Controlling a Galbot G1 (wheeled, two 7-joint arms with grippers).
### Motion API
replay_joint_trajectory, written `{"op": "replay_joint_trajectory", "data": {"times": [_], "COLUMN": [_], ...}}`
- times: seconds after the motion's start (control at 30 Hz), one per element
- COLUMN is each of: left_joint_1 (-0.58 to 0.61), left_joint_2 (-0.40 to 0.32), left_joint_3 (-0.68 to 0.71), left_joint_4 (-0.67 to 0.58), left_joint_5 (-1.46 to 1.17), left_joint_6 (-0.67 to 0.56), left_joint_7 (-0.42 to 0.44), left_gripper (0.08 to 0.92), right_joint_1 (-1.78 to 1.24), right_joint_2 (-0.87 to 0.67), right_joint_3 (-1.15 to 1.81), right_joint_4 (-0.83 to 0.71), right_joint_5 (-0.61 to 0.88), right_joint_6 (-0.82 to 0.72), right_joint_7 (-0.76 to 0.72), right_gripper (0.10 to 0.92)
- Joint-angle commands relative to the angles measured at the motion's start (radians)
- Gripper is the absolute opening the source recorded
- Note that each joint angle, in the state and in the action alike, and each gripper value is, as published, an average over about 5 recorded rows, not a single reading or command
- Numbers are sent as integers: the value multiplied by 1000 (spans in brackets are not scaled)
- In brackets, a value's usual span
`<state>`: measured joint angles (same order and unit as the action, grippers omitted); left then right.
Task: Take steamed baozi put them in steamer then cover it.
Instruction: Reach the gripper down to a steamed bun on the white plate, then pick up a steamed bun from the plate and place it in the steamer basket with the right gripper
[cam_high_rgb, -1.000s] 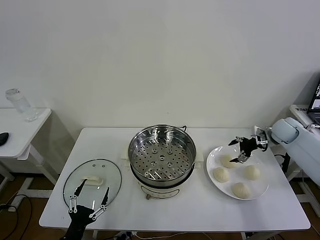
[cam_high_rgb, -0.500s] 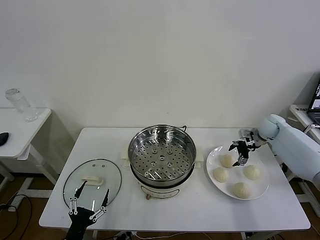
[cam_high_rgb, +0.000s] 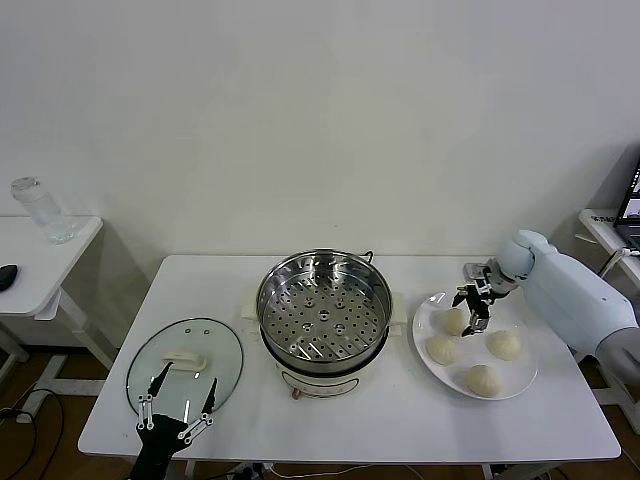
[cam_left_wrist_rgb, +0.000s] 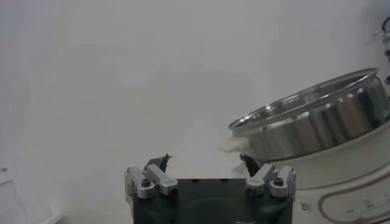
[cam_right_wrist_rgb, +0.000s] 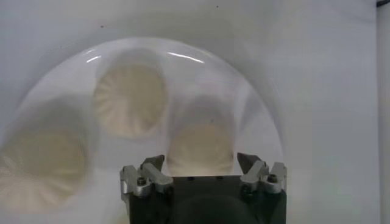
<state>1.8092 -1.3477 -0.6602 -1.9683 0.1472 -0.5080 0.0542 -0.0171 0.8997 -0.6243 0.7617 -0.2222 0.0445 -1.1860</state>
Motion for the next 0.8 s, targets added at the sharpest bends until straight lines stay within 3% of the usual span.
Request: {"op": "replay_joint_trajectory", "data": {"times": [0.03,0.37,0.6,0.8], "left_joint_1": [0,-8,-9,-8], "left_joint_2": [0,5,5,8], "left_joint_3": [-5,-5,3,4], "left_joint_4": [-1,-7,-13,-17], "left_joint_5": [0,0,0,1], "left_joint_6": [-1,5,7,7], "left_joint_7": [-3,-5,-7,-8], "left_gripper": [823,823,823,823], "right_joint_1": [5,163,461,598], "right_joint_2": [10,-72,-13,102], "right_joint_3": [-8,-89,-286,-346], "right_joint_4": [-11,185,294,402], "right_joint_5": [-19,55,161,161], "right_joint_6": [5,75,314,508], "right_joint_7": [7,-9,-17,-30], "right_gripper": [715,648,647,652]}}
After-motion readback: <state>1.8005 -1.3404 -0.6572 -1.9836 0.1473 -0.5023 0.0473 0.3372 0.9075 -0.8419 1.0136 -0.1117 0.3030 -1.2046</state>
